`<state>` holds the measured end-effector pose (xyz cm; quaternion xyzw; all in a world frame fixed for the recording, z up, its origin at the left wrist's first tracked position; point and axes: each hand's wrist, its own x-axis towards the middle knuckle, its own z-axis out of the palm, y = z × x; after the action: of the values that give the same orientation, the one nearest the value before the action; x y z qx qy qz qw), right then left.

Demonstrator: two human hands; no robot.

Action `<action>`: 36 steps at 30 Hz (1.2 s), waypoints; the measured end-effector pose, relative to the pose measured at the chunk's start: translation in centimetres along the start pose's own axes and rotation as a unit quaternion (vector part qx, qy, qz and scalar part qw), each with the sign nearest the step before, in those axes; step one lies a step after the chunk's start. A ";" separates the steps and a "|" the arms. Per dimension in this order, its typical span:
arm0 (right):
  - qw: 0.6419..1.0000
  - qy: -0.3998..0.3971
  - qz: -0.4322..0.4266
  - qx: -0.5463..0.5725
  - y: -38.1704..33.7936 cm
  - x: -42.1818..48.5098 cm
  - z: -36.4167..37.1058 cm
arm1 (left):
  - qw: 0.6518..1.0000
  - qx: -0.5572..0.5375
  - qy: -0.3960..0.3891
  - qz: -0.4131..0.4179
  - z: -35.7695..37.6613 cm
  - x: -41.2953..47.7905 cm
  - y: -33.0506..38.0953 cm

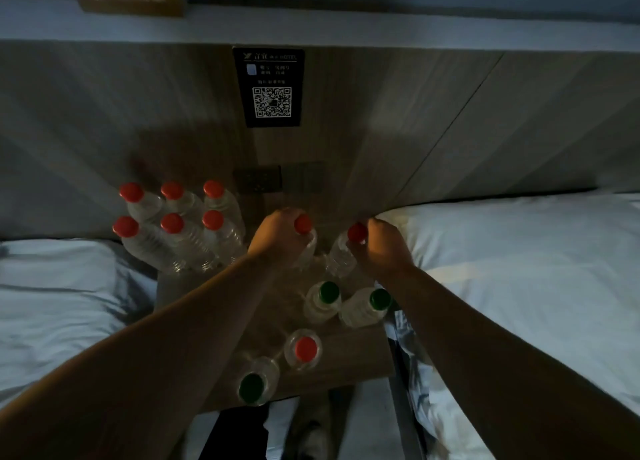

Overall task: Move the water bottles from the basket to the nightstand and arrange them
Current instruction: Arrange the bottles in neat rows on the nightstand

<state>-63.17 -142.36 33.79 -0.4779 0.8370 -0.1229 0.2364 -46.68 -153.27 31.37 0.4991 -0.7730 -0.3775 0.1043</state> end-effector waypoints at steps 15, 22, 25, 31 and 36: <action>0.997 0.048 -0.011 0.068 -1.7 -1.5 -0.3 | 0.995 -0.023 0.094 -0.001 -2.4 -4.0 -1.0; 0.990 0.029 -0.131 0.035 -5.7 -3.7 -1.8 | 0.988 -0.039 0.144 0.026 -6.0 -9.3 -2.4; 0.988 0.010 -0.155 0.025 -7.6 -4.2 -1.4 | 0.983 -0.034 0.178 0.023 -7.7 -11.7 -3.1; 0.983 -0.019 -0.177 0.031 -12.2 -5.9 0.1 | 0.974 -0.040 0.218 -0.039 -10.7 -14.4 -6.2; 0.977 -0.046 -0.201 0.042 -15.3 -7.2 3.0 | 0.970 -0.047 0.230 -0.068 -12.8 -15.3 -9.7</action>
<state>-47.20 -143.96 39.81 -0.6316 0.7057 -0.1809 0.2652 -25.66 -148.50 36.89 0.6182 -0.6742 -0.2945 0.2768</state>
